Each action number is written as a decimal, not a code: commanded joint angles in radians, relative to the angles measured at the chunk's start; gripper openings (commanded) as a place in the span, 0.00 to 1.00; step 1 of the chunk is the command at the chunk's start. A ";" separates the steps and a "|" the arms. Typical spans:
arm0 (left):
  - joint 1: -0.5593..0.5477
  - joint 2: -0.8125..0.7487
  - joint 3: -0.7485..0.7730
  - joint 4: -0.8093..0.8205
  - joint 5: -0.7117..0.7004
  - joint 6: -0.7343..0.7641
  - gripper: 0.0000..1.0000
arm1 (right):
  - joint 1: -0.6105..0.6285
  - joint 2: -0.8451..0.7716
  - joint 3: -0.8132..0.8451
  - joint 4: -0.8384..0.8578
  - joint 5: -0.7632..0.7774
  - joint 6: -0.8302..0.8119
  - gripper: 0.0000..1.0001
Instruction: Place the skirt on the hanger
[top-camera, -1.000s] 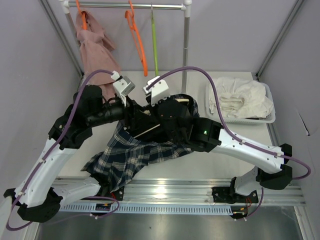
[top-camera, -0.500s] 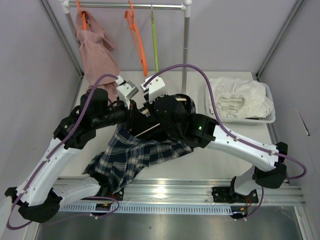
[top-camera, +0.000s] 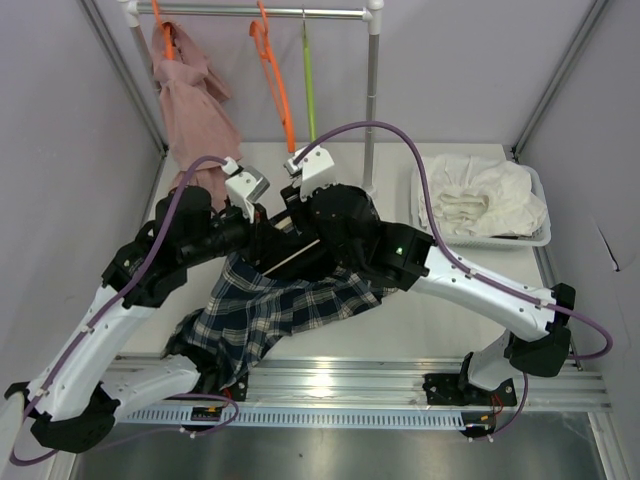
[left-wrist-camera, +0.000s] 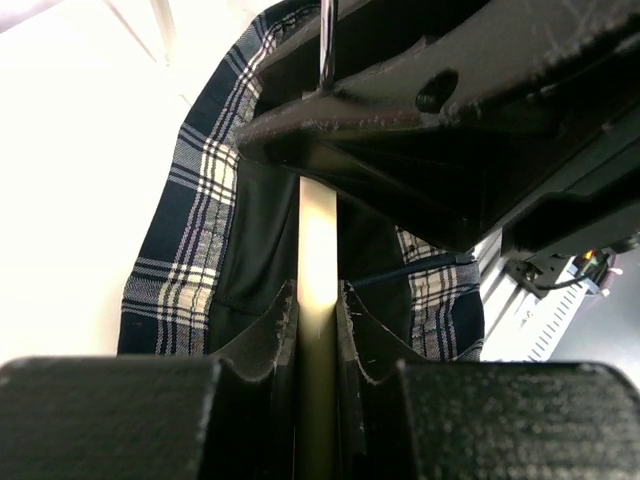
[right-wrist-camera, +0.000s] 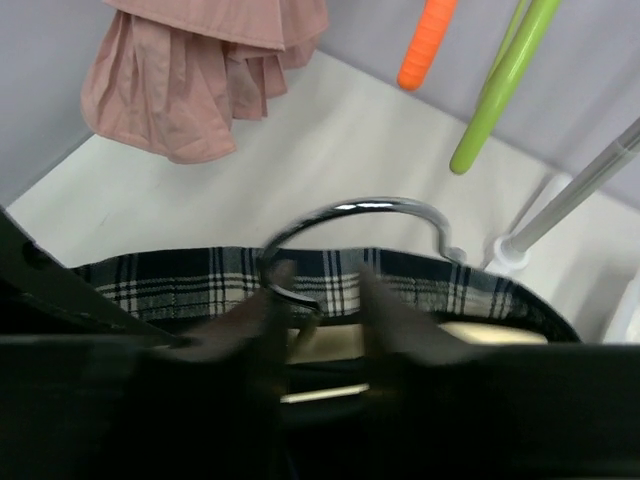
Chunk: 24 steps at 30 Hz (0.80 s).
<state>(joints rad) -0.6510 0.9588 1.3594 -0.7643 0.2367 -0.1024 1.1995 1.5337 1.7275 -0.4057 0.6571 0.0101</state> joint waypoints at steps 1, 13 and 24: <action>0.001 -0.055 -0.020 0.040 -0.068 -0.028 0.00 | -0.043 -0.047 -0.009 0.079 0.012 0.047 0.50; 0.002 -0.112 -0.049 0.004 -0.230 -0.088 0.00 | -0.158 -0.148 -0.126 0.088 -0.042 0.151 0.82; 0.033 -0.117 -0.033 -0.036 -0.367 -0.118 0.00 | -0.311 -0.283 -0.229 0.093 -0.201 0.246 0.93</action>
<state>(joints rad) -0.6655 0.8978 1.2922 -0.7425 0.1162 -0.1837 1.0012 1.3838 1.5066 -0.3004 0.2958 0.2527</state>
